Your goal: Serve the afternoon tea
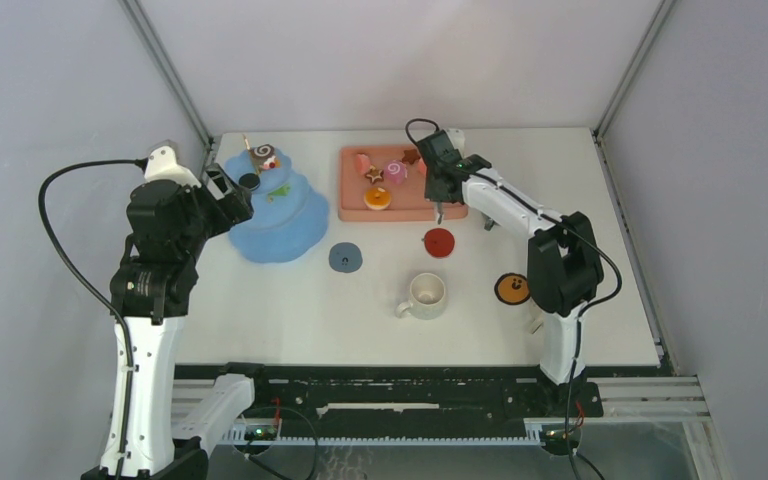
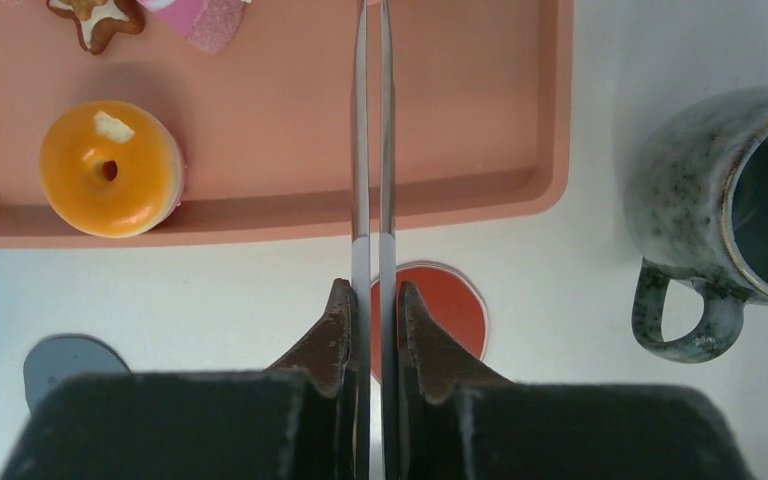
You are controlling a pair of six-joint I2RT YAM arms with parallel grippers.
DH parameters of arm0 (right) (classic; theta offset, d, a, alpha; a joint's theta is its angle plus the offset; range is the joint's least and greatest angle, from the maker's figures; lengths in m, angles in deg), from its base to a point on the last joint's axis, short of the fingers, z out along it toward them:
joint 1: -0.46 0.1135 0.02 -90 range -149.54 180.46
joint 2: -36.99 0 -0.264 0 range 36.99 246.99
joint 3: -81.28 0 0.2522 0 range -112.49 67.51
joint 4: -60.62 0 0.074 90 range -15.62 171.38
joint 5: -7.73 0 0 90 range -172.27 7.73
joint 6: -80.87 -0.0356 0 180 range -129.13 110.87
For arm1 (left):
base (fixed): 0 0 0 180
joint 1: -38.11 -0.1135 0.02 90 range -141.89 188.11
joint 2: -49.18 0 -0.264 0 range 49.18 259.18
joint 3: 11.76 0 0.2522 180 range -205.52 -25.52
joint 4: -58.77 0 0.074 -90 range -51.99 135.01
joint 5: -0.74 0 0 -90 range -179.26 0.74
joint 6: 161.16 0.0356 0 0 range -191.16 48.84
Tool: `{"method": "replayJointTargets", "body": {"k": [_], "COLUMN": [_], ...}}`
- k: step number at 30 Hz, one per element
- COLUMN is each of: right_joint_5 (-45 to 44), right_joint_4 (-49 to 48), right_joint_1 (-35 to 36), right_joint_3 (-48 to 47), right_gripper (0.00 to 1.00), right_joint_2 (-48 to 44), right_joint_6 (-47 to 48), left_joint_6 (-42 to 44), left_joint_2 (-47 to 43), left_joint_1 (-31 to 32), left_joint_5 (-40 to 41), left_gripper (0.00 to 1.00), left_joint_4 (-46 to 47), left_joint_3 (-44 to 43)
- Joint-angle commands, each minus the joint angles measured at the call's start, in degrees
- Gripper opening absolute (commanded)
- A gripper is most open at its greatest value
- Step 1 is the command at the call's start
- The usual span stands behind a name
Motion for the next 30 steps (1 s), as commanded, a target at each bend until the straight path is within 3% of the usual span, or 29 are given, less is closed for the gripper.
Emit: {"method": "replayJointTargets", "body": {"k": [1, 9, 16, 30], "right_joint_5": [1.06, 3.36, 8.44, 18.83], "right_joint_4": [-3.59, -4.00, -4.81, -3.80], "right_joint_1": [0.51, 2.52, 8.72, 24.21], "right_joint_3": [1.53, 6.74, 7.53, -0.97], "right_gripper": [0.00, 0.00, 0.00, 0.00], "right_joint_2": [-6.19, -15.64, -22.31, -18.80], "right_joint_6": [2.04, 5.78, 10.60, 10.31], "left_joint_6": [0.40, 1.06, 0.50, 0.25], "left_joint_2": [-0.69, -1.41, -2.53, -4.97], "left_joint_1": [-0.47, -0.46, -0.46, -0.48], "left_joint_5": [-0.78, 0.55, 0.37, 1.85], "left_gripper": [0.84, 0.84, 0.84, 0.84], "left_joint_4": [2.14, 0.89, 0.38, -1.16], "left_joint_3": [0.67, -0.91, -1.70, -2.55]}}
